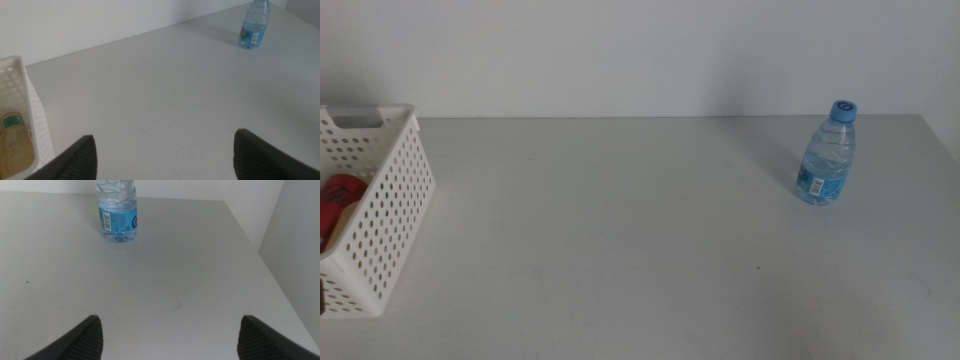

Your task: Use arms to grab the bottles and put them into the dustbin to the left of the table.

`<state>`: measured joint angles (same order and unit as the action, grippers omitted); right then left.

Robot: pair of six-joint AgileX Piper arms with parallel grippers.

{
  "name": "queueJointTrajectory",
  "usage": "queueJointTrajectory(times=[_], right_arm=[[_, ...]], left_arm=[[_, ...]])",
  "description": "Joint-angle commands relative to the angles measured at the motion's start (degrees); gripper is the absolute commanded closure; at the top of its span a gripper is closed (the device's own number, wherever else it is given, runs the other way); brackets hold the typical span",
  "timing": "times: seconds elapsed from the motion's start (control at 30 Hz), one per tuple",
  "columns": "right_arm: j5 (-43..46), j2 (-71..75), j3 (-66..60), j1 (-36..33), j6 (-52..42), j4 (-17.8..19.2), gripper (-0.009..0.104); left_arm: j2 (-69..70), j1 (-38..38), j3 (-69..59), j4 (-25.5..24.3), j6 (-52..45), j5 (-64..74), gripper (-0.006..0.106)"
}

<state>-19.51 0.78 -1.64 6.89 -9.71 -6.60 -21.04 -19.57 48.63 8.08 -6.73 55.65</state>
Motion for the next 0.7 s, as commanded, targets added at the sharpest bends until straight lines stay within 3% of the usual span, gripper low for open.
queueJointTrajectory(times=[0.0,0.33,0.67], right_arm=[[4.82,0.53,0.52,-0.07,-1.04,0.13,0.001],[17.41,-13.32,0.58,-0.07,-0.97,0.35,0.001],[41.84,-27.21,0.58,-0.07,0.08,0.30,0.001]], left_arm=[[-0.69,-0.40,1.48,1.01,0.86,-4.18,0.007],[-0.69,-0.40,1.48,1.01,0.86,-4.18,0.007],[-0.69,-0.40,1.48,1.01,0.86,-4.18,0.007]])
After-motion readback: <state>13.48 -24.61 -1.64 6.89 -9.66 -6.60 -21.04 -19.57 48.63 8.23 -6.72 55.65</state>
